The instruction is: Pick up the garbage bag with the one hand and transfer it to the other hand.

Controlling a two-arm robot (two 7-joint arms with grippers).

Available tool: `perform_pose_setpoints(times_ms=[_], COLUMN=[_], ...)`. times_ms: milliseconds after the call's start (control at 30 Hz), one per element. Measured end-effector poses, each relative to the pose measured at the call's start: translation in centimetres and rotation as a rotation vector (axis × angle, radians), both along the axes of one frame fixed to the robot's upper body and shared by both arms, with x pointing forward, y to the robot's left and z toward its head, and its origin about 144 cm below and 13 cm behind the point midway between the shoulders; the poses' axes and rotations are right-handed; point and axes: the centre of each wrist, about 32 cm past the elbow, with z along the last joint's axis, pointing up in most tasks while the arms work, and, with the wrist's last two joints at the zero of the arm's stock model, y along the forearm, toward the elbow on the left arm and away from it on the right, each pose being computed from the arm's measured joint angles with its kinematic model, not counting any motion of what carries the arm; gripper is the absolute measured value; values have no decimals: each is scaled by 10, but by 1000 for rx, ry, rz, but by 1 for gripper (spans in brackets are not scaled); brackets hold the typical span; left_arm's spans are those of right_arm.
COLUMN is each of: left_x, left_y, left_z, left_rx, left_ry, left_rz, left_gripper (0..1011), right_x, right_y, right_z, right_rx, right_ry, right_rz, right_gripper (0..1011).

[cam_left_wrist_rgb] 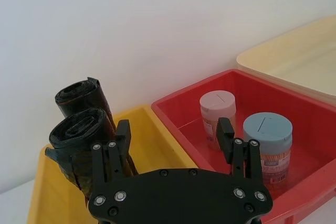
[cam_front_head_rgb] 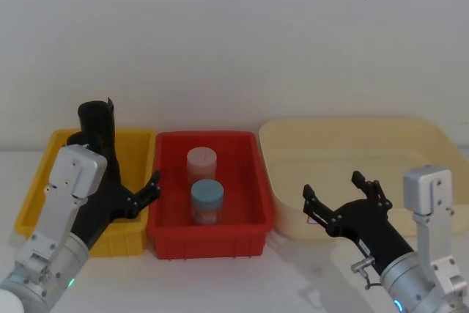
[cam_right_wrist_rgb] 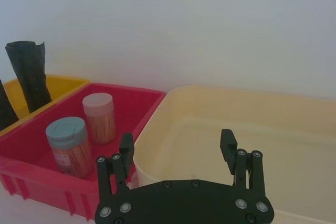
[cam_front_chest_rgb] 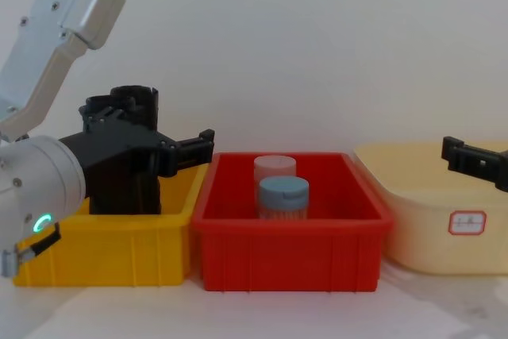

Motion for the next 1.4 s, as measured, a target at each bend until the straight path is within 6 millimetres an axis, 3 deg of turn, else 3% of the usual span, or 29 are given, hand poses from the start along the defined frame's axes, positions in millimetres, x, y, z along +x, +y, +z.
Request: perform_pose_setpoints(times_ms=[1400], left_x=[-5], left_y=[3], left_z=[-1], left_rx=[3], left_ry=[-16], left_rz=[-12], left_gripper=[1002], right_x=[0], right_y=[0], right_z=[0], right_rx=[0], right_ry=[0], right_rz=[0], right_gripper=[1004])
